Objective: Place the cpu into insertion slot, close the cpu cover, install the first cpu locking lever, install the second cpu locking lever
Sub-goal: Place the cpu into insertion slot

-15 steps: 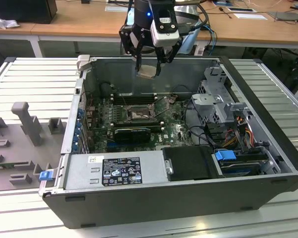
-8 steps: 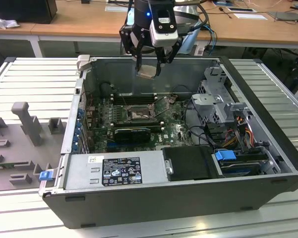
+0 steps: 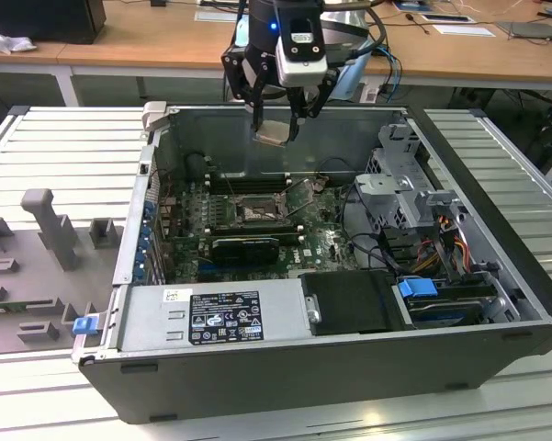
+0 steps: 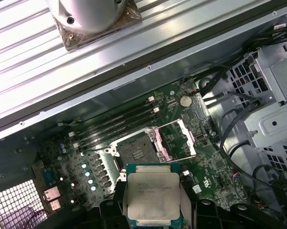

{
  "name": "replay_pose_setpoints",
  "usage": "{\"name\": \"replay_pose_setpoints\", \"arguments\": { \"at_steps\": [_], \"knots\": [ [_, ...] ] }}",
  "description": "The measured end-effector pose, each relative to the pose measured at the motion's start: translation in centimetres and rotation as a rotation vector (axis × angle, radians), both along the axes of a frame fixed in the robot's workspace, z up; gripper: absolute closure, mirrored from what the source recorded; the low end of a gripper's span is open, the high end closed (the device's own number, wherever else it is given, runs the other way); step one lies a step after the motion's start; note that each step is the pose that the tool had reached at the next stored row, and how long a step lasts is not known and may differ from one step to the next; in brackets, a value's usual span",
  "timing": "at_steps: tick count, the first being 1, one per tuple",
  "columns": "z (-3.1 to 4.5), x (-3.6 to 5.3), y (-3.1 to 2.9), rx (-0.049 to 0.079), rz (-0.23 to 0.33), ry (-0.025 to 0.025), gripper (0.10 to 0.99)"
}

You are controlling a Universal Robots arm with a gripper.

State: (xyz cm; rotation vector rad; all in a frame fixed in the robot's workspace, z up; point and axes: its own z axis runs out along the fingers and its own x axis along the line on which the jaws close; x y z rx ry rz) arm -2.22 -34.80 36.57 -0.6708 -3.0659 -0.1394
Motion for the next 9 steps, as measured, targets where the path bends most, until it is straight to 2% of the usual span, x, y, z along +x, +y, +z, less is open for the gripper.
{"name": "replay_pose_setpoints", "arguments": {
  "at_steps": [9],
  "knots": [
    [-0.01, 0.0, 0.0, 0.0, -0.048, 0.0, 0.557]
  ]
}}
